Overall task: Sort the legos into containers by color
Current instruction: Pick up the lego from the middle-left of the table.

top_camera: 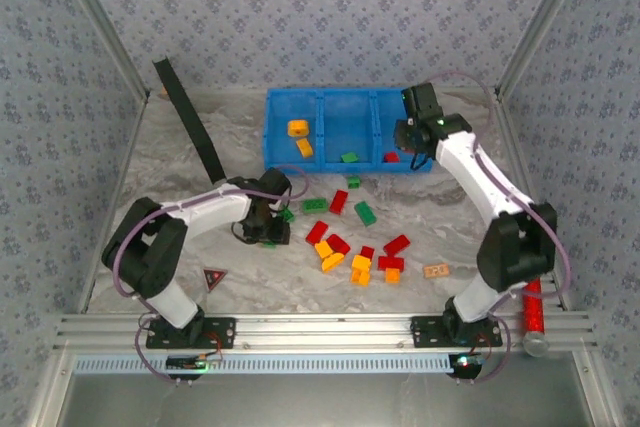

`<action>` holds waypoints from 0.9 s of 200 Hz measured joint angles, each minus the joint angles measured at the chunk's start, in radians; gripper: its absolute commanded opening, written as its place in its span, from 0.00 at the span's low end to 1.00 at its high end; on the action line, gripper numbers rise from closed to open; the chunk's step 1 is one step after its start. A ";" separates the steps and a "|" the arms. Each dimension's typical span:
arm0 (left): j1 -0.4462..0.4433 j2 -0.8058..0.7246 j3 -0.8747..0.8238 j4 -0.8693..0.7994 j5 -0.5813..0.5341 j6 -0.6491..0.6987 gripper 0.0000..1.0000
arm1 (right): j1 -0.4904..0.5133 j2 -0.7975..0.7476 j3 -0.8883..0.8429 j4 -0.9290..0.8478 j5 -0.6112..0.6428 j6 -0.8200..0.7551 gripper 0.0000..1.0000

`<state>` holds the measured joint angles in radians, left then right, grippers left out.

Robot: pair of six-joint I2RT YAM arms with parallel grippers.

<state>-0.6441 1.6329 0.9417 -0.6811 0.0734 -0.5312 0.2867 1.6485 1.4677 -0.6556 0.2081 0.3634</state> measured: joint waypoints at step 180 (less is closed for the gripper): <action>-0.033 -0.005 0.557 -0.157 -0.081 -0.005 0.23 | -0.068 0.405 0.204 0.059 -0.066 -0.090 0.54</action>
<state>-0.6769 1.6279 1.4990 -0.8383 -0.0078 -0.5362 0.2184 2.0537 1.6722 -0.5968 0.1417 0.2737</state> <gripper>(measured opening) 0.318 0.515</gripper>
